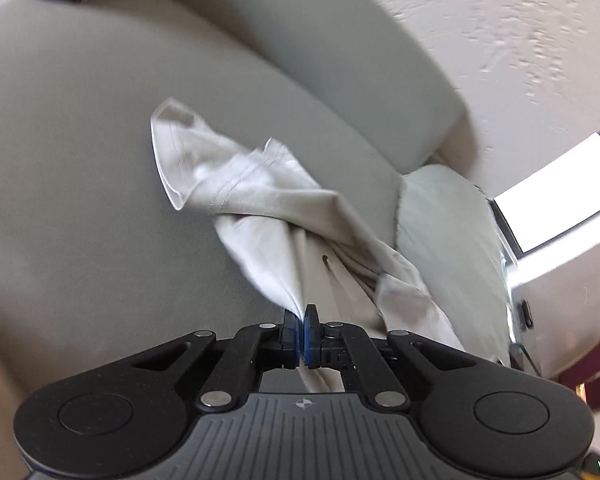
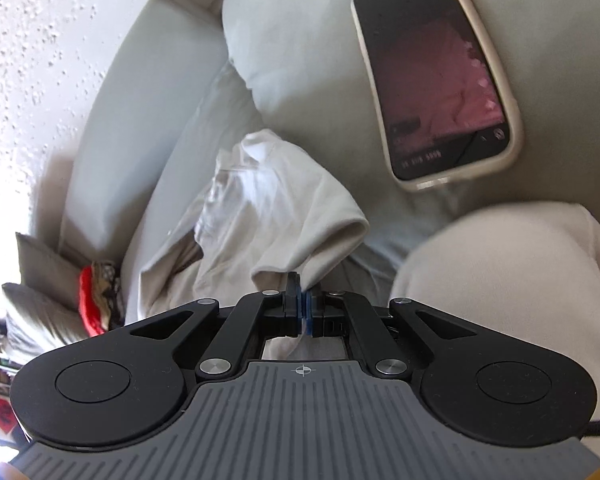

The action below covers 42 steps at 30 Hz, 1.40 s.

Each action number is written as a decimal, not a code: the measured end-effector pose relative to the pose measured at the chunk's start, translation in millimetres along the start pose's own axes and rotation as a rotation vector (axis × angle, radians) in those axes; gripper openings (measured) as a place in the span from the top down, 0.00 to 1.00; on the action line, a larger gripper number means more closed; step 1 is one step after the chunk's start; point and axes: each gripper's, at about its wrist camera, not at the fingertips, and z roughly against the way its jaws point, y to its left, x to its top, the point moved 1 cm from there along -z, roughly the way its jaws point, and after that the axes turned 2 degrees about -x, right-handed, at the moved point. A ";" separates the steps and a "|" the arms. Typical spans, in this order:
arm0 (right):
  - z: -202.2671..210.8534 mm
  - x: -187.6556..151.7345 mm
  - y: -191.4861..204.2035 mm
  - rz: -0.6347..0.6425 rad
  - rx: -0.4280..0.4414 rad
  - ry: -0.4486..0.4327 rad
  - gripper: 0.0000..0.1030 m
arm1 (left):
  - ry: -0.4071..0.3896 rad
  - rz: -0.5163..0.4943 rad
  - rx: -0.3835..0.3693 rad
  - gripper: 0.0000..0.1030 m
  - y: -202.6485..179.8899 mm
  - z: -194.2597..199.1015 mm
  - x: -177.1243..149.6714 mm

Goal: Fold clothes
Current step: 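Close the left tool on a shirt edge while the right tool keeps holding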

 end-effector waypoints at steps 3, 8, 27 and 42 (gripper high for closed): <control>11.3 -2.3 -4.5 -0.008 -0.029 -0.030 0.98 | 0.041 -0.010 -0.015 1.00 2.9 28.1 -14.3; 6.6 -1.0 -11.1 -0.008 -0.031 -0.035 0.98 | 0.101 0.063 -0.007 0.94 35.0 15.4 -35.9; 0.5 1.7 -17.8 -0.035 0.088 -0.015 0.88 | 0.116 0.227 -0.113 0.37 85.0 -48.0 23.7; 0.1 0.7 -23.4 -0.042 0.137 -0.009 0.88 | 0.104 0.420 -0.327 0.68 111.0 -44.1 14.8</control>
